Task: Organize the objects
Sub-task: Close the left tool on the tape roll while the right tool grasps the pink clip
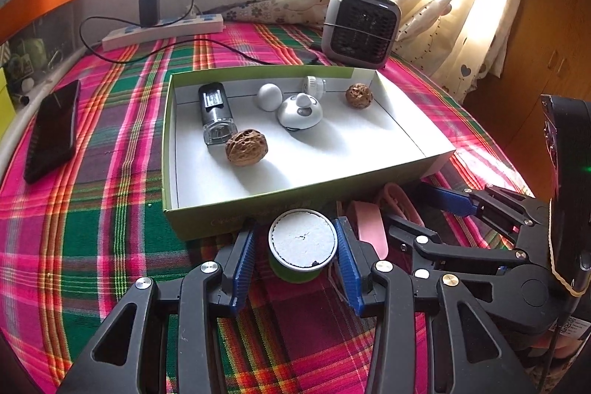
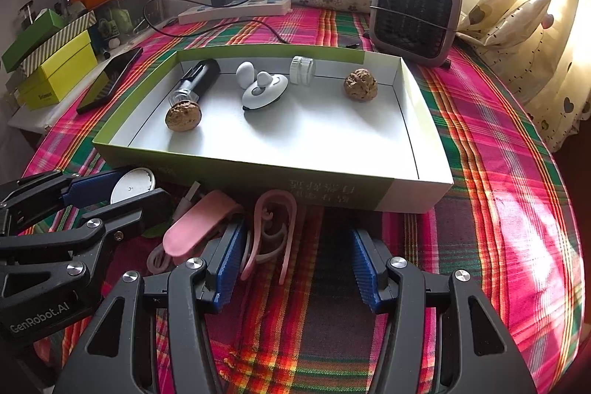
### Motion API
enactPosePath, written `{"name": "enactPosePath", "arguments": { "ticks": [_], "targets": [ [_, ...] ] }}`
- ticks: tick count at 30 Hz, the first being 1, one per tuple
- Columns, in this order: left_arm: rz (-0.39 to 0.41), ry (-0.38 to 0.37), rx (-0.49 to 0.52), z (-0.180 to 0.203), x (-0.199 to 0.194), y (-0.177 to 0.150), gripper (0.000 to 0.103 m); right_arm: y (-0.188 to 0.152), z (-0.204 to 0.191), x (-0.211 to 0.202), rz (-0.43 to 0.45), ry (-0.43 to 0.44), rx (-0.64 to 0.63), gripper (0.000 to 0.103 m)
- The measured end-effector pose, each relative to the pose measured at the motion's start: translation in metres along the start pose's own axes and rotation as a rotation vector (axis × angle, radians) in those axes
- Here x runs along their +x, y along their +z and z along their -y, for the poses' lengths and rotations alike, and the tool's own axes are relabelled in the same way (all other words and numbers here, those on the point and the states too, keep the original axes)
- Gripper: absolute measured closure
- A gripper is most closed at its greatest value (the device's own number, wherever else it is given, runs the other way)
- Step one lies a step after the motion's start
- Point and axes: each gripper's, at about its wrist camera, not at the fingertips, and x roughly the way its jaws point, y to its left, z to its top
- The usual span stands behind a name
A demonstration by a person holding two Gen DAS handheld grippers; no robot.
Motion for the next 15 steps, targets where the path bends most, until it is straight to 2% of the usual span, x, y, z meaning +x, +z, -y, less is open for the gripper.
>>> {"name": "enactPosePath", "arguments": {
  "ticks": [1, 2, 6, 9, 11, 15],
  "targets": [
    [0.001, 0.003, -0.001, 0.0002, 0.0000, -0.0001, 0.065, 0.0001, 0.0001, 0.0001, 0.000, 0.001, 0.000, 0.049],
    [0.004, 0.003, -0.002, 0.0003, -0.0002, 0.0001, 0.071, 0.0002, 0.0000, -0.0001, 0.000, 0.001, 0.000, 0.049],
    [0.008, 0.006, -0.001, 0.0003, -0.0004, 0.0006, 0.072, -0.0001, 0.0001, -0.0006, 0.002, 0.006, 0.001, 0.049],
    [0.010, 0.002, -0.011, -0.0011, -0.0009, 0.0003, 0.072, -0.0003, -0.0005, -0.0017, 0.008, 0.022, -0.001, 0.058],
    [0.013, 0.008, -0.012, -0.0013, -0.0015, 0.0005, 0.072, -0.0002, -0.0009, -0.0019, 0.009, 0.017, -0.004, 0.069],
    [0.016, 0.004, -0.010, -0.0012, -0.0026, 0.0003, 0.072, -0.0001, -0.0033, -0.0022, 0.011, 0.034, -0.016, 0.076]
  ]
}}
